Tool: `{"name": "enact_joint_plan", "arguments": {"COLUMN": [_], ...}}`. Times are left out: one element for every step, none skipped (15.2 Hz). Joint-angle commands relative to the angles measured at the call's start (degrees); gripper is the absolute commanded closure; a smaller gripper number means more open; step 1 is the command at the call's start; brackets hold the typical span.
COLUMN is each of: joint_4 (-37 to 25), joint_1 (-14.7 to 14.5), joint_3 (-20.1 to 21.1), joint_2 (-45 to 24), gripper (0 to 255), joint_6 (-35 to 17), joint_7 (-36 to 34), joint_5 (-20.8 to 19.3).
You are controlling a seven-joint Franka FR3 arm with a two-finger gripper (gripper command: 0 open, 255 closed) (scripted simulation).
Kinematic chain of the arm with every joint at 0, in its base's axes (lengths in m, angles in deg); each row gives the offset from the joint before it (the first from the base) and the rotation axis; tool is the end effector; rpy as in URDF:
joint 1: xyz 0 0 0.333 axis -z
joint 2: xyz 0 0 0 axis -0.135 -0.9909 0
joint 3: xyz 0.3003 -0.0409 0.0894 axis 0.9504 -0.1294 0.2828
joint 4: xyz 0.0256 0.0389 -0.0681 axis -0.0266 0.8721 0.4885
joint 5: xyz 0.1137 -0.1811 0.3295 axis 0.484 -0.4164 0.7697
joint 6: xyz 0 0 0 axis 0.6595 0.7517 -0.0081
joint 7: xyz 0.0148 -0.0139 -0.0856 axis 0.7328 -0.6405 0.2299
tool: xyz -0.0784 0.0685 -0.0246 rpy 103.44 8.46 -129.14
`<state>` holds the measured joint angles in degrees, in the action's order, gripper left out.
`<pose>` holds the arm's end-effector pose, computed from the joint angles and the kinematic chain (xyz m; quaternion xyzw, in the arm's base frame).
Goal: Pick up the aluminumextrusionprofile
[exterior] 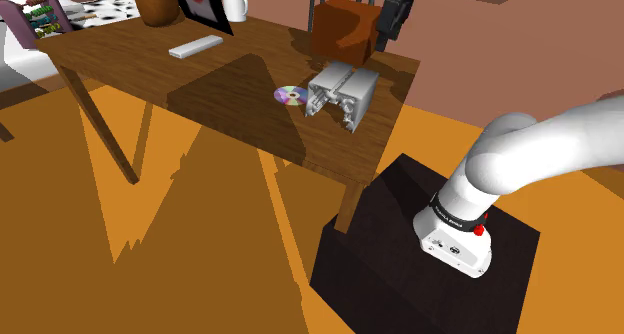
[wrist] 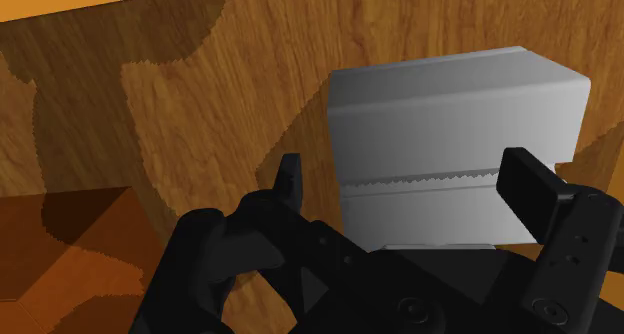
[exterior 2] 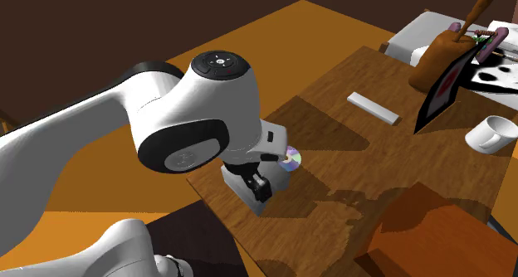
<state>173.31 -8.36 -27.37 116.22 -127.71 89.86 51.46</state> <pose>0.3195 0.0291 0.6166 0.9940 0.1053 0.0251 0.0135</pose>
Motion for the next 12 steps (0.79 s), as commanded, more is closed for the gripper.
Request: {"name": "enact_joint_plan", "arguments": {"joint_4": [0.00,-0.61,-1.34,-2.18,-3.10,-4.09,-5.14,-6.22,-7.32,-8.43,-9.51,-9.85], "joint_1": [0.00,1.44,3.06,4.62,6.20,7.73,9.26,10.76,12.27,13.67,15.07,15.51], "joint_3": [0.00,1.49,3.03,4.45,5.80,7.03,8.19,9.23,10.21,11.03,11.77,11.99], "joint_2": [0.00,-1.82,-3.69,-5.62,-7.58,-9.57,-11.55,-13.53,-15.47,-17.38,-19.24,-19.82], "gripper": [0,0,0,0,0,0,0,0,0,0,0,0], "joint_6": [0.00,-1.27,-2.50,-3.70,-4.86,-5.98,-7.05,-8.07,-9.04,-9.96,-10.83,-11.10], "joint_7": [0.00,-5.37,-10.62,-15.86,-21.06,-26.24,-31.39,-36.51,-41.58,-46.64,-51.65,-53.23], "joint_5": [0.00,1.01,1.96,2.76,3.43,3.95,4.36,4.63,4.81,4.86,4.84,4.81]}}
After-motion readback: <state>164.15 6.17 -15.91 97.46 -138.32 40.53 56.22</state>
